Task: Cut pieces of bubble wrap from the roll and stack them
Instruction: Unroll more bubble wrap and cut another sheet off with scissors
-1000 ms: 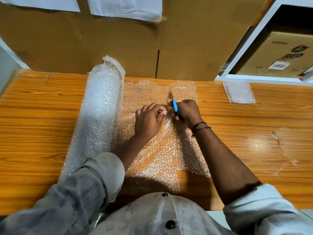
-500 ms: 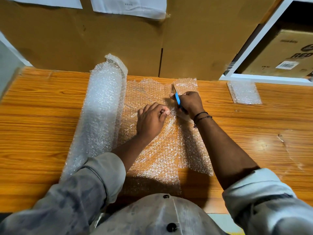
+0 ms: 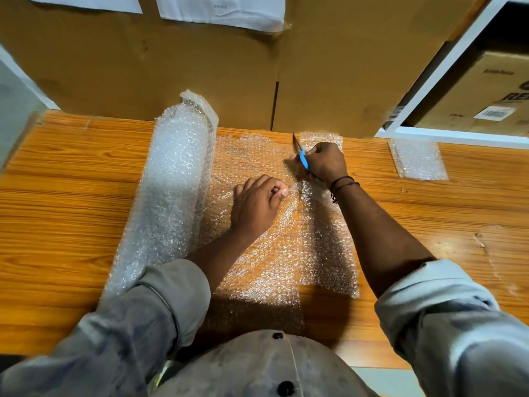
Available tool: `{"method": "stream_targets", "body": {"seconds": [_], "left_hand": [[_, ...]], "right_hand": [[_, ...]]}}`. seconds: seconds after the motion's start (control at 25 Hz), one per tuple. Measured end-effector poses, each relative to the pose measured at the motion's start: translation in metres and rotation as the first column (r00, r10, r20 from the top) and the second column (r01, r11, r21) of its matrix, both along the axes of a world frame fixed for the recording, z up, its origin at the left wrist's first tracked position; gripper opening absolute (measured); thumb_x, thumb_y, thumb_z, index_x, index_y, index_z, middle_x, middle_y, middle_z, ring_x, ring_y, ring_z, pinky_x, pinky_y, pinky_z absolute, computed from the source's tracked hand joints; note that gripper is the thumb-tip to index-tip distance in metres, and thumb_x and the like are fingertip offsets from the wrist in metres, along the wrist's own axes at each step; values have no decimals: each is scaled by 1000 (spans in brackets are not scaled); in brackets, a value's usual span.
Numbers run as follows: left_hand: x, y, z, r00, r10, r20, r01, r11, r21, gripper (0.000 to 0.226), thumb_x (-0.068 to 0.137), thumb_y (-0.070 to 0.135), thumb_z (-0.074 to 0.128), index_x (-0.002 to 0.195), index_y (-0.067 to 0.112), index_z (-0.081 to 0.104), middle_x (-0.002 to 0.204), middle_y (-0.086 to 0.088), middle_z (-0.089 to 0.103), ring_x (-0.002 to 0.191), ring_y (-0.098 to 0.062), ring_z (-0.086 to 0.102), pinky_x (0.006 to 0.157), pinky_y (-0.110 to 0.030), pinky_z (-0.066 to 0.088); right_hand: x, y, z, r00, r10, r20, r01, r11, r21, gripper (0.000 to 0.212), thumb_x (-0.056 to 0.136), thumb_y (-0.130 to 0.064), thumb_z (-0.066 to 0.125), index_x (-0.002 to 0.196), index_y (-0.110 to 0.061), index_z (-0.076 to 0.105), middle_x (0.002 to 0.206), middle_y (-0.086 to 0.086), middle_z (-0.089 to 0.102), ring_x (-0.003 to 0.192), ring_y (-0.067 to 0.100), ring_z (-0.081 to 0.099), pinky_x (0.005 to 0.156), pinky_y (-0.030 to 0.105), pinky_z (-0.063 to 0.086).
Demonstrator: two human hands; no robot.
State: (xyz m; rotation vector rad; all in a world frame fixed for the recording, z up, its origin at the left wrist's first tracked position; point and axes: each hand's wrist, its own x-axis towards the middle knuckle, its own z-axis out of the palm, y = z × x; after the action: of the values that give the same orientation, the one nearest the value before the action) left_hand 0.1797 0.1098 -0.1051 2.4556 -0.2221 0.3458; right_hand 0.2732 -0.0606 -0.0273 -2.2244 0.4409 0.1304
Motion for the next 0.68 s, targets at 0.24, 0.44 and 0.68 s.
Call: {"method": "stream_targets", "body": {"seconds": [0.24, 0.44, 0.68], "left_hand": [[0, -1, 2, 1000, 23, -7, -22, 999, 35, 9, 99, 36, 59, 105, 31, 63, 107, 13, 67, 100, -17, 56, 87, -41, 38], [-6, -3, 5, 1000, 23, 7, -23, 999, 33, 16, 100, 46, 57, 107, 33, 63, 106, 14, 66, 101, -15, 56, 90, -43, 40], [-19, -9, 16, 985, -115, 126, 105, 990, 90, 24, 98, 50, 59, 115, 33, 65, 117, 11, 61, 109, -15, 55, 94, -43, 37]], "right_hand": [[-40, -13, 32, 1000, 1, -22, 9, 887, 461, 29, 88, -26, 83, 94, -14, 57, 73, 13, 72, 42, 14, 60, 42, 21, 35], [-92, -56, 17, 998, -60, 34, 50, 968, 248, 15, 95, -21, 73, 102, -9, 67, 89, 19, 79, 67, 24, 74, 46, 26, 45], [-160, -104, -5, 977, -60, 203, 115, 955, -273, 27, 90, -30, 76, 103, -9, 66, 94, 21, 75, 87, 42, 68, 66, 37, 48]]}}
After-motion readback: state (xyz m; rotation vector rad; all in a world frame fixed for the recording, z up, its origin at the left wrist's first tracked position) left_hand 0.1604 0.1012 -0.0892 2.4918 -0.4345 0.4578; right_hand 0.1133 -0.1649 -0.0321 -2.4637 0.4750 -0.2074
